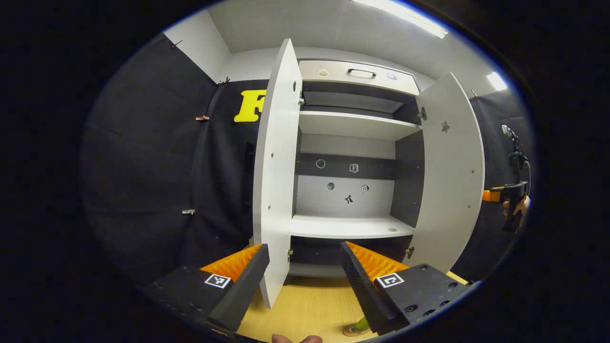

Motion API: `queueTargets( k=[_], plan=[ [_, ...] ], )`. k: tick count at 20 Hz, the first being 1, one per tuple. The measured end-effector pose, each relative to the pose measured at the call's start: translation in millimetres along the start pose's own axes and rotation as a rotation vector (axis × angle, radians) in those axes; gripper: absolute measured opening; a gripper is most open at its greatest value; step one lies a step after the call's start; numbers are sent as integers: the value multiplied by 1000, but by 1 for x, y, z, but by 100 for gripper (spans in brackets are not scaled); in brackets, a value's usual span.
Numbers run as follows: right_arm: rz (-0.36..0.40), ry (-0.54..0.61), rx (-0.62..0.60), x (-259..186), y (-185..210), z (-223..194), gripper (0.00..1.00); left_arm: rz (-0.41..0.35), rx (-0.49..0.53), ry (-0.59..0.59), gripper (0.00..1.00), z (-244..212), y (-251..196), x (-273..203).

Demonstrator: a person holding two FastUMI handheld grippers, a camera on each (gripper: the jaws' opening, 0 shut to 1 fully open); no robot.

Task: Grasp the bottle in the cabinet with the left hand and place it on the coaster, then close the right door with the right hand and the left door with the left hand.

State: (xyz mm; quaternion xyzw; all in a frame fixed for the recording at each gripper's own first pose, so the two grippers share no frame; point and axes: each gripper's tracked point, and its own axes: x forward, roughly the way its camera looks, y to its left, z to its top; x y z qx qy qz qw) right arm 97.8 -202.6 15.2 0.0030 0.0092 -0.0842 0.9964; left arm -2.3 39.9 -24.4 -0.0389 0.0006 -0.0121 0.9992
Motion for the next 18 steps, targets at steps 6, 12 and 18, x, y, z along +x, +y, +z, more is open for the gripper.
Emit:
queueTargets(
  k=[6, 12, 18],
  plan=[
    [8, 6, 50, -8, 17, -5, 94, 13, 20, 2, 95, -3, 29, -1],
    [78, -7, 55, -15, 75, -6, 95, 21, 12, 11, 95, -4, 54, -6],
    [153, 4, 61, -10, 133, -9, 95, 22, 7, 8, 95, -3, 67, -9]
  ],
)
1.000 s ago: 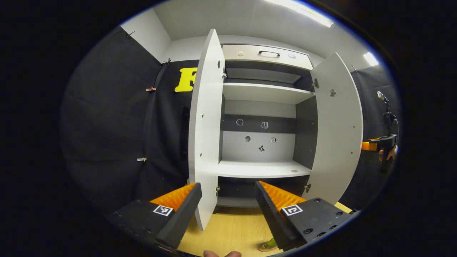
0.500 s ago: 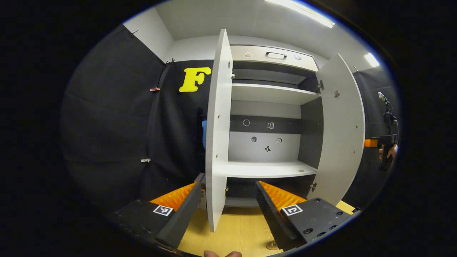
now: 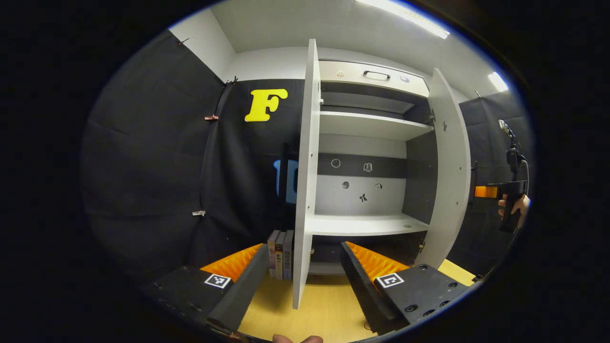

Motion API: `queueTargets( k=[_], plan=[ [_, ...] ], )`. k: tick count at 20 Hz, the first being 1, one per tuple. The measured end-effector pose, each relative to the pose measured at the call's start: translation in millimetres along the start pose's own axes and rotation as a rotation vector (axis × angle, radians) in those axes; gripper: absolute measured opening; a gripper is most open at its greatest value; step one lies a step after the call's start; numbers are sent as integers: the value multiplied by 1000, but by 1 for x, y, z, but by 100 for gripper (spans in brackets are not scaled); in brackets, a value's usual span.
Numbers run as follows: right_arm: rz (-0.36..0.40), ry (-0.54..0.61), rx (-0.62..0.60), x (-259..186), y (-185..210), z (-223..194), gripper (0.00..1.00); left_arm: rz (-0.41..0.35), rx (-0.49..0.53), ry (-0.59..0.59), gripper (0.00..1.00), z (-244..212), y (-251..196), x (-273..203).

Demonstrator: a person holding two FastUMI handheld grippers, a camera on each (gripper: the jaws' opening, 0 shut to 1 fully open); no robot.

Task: Grasp the bottle in the cabinet with the left hand and place it on the coaster, then close the right door with the right hand and the left door with the left hand.

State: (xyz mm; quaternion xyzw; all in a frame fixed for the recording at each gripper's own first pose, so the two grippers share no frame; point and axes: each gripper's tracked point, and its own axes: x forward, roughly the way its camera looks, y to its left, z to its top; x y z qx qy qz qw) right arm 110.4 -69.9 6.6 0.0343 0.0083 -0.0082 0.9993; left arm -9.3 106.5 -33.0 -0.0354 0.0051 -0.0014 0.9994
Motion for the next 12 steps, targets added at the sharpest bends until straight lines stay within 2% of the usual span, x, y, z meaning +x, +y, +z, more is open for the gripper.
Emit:
queueTargets(
  k=[6, 9, 12],
  plan=[
    [95, 34, -54, 25, 66, -22, 96, 37, 3, 6, 95, -3, 21, -7],
    [92, 12, -91, 40, 83, -23, 94, 60, 3, 10, 95, -4, 33, -12],
    [92, 7, -74, 49, 90, -24, 94, 85, 16, 15, 95, -5, 46, -18]
  ],
)
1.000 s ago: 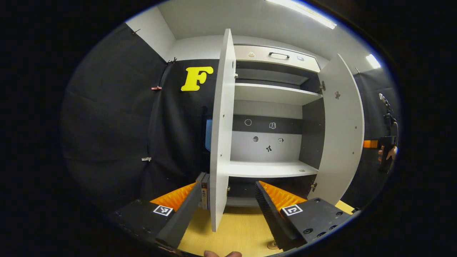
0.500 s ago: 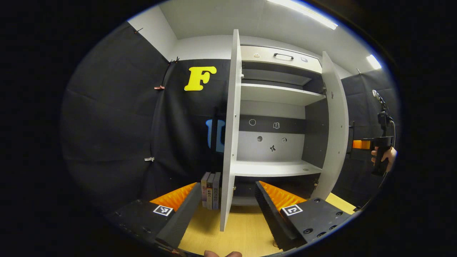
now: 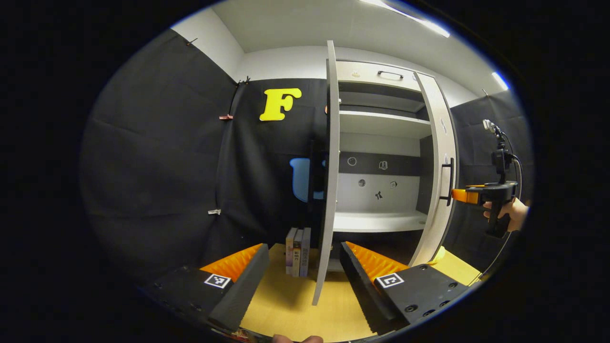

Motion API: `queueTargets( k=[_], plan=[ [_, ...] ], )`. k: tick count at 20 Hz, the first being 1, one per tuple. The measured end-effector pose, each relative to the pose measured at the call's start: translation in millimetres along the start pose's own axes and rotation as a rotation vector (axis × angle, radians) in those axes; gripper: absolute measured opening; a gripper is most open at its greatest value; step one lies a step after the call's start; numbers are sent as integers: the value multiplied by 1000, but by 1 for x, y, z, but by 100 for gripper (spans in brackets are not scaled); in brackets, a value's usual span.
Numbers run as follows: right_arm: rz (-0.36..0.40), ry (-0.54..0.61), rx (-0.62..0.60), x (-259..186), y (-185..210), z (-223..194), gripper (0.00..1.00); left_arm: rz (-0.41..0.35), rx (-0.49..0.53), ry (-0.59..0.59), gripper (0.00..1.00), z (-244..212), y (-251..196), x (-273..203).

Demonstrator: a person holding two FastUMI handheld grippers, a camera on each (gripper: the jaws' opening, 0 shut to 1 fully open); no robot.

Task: Grasp the bottle in the cabinet with the left hand and place it on the coaster, then close the right door with the right hand and the left door with the left hand.

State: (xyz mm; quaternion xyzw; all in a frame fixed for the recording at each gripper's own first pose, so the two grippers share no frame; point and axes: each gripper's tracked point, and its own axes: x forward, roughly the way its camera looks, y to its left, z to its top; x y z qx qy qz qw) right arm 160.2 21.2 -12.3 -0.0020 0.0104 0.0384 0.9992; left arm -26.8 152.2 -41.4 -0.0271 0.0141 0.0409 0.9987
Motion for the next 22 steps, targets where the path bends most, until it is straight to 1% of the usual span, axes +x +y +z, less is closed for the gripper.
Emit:
queueTargets(
  k=[2, 4, 6, 7, 9, 11, 13, 16, 18, 21, 22],
  plan=[
    [0, -4, 6, 5, 3, -1, 94, 2, -8, 8, 95, -2, 5, 1],
    [-2, -14, -17, 5, 4, 1, 94, 1, -11, 15, 95, -4, 8, 7],
    [25, -56, -32, -1, 12, 9, 94, 2, -7, 19, 95, -3, 11, 12],
    [36, -58, -39, -5, 16, 9, 98, 0, -6, 18, 95, -2, 13, 17],
    [36, -42, -45, -11, 16, 7, 98, -3, 3, 3, 95, 7, 17, 29],
    [53, -5, -40, -23, 13, 0, 98, 9, 27, -15, 95, 23, 27, 43],
    [40, 1, -13, -32, 4, 1, 98, 16, 46, -49, 95, 43, 36, 59],
    [6, -25, 34, -44, -11, 10, 98, 15, 54, -107, 95, 70, 42, 94],
    [-16, -41, 16, -52, -21, 13, 98, 21, 45, -122, 94, 80, 45, 113],
    [-27, -44, 0, -61, -31, 14, 98, 44, 34, -125, 92, 91, 52, 135],
    [-30, -44, -1, -63, -33, 14, 98, 48, 35, -126, 95, 95, 53, 142]
  ],
)
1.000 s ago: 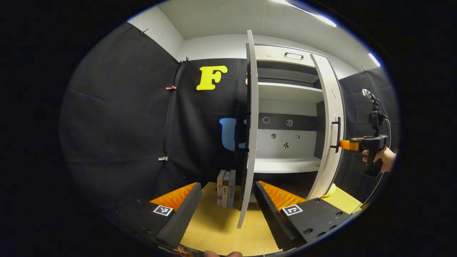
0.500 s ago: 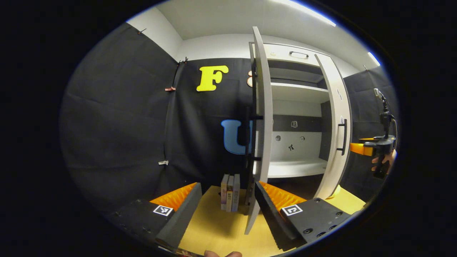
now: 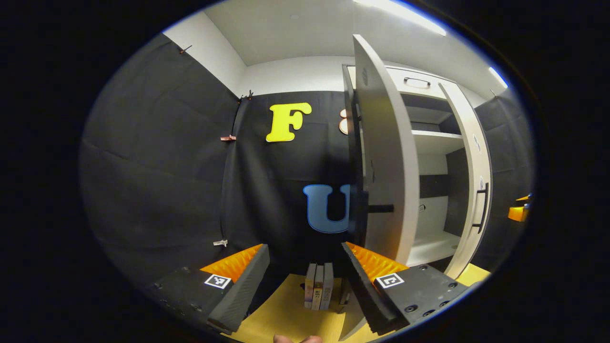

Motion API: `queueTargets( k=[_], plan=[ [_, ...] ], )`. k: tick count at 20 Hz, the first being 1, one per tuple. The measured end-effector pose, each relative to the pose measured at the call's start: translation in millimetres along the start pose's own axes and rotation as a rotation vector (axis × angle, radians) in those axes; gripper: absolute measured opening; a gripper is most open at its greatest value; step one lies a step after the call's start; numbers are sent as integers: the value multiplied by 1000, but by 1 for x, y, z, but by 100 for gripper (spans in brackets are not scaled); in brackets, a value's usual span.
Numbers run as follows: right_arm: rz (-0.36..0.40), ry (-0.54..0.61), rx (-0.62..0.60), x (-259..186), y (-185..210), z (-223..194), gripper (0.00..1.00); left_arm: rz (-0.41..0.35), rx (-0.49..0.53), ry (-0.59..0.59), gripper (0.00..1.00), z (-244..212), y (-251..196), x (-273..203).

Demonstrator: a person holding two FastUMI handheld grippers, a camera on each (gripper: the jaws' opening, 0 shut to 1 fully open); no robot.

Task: Grasp the bottle in the cabinet with the left hand and place it on the coaster, then close the right door with the right hand and the left door with the left hand.

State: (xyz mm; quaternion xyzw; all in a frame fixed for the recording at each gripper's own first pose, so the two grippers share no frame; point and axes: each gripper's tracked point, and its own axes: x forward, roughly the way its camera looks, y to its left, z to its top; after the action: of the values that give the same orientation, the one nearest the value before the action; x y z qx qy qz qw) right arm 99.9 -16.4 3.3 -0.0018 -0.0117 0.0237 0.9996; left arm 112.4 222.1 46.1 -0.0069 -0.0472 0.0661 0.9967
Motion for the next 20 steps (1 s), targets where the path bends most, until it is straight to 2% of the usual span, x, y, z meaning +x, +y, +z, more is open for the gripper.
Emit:
queueTargets(
  k=[4, 5, 7, 12, 13, 14, 15, 17, 18, 20],
  plan=[
    [-14, 7, 7, -8, -13, -3, 98, -16, 31, -12, 95, 7, -8, 8],
    [-8, 10, 22, -10, -15, -2, 98, -30, 43, -6, 91, 4, -12, 9],
    [-7, 14, 52, -11, -20, -4, 98, -53, 49, 29, 95, -8, -19, 7],
    [-13, 10, 80, -17, -30, -2, 98, -22, 27, 38, 94, -3, -27, 4],
    [-13, 11, 81, -19, -31, -3, 98, -24, 19, 36, 89, -3, -31, 1],
    [-10, 12, 81, -20, -31, -4, 98, -31, 7, 39, 93, -4, -36, 0],
    [-8, 12, 80, -22, -31, -4, 98, -42, -9, 41, 89, -6, -42, -2],
    [-10, 11, 75, -23, -33, -4, 98, -73, -42, 50, 93, -8, -57, -3],
    [-18, 12, 73, -23, -36, -4, 98, -89, -56, 55, 89, -8, -66, -5],
    [-34, 17, 78, -24, -42, -4, 98, -124, -66, 61, 93, -8, -87, -12]
  ],
)
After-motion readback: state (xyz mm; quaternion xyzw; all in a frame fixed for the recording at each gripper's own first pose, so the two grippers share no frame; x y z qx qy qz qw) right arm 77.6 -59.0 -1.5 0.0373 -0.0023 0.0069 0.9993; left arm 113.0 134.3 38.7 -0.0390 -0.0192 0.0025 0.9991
